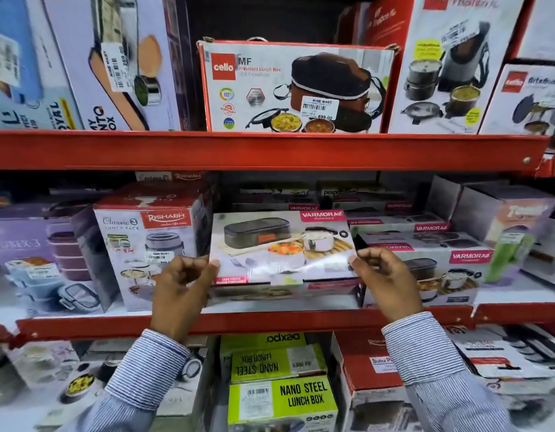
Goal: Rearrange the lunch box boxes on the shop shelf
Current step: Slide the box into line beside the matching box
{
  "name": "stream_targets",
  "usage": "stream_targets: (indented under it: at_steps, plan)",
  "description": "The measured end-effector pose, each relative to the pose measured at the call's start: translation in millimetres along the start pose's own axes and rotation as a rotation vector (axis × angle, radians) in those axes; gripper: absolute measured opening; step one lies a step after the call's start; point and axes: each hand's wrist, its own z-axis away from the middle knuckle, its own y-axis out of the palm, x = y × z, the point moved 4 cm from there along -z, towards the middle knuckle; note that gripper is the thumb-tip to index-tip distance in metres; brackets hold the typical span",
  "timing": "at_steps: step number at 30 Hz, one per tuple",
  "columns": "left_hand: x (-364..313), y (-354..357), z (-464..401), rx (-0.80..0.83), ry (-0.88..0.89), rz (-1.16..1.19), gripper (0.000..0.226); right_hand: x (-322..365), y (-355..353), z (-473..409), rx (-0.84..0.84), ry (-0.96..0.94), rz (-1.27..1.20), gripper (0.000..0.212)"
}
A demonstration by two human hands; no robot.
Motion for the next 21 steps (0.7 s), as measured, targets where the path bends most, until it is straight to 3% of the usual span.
stream_targets:
  at_steps: [3, 5, 14, 21]
  plan:
    - [14, 4, -4, 0.056, 0.030, -0.109, 0.040, -12, 6, 0, 0.032, -0.010, 0.100, 0.030]
    - [24, 7, -6, 0.046, 0.050, -0.187, 0.049, -23, 13, -3, 0.031, -0.003, 0.171, 0.028]
    - [59, 20, -2, 0.041, -0.047, -0.297, 0.047, -56, 32, 1, 0.095, 0.088, 0.346, 0.029]
    - [56, 20, -3, 0.010, 0.002, -0.369, 0.054, -59, 30, 0, 0.094, 0.091, 0.321, 0.037]
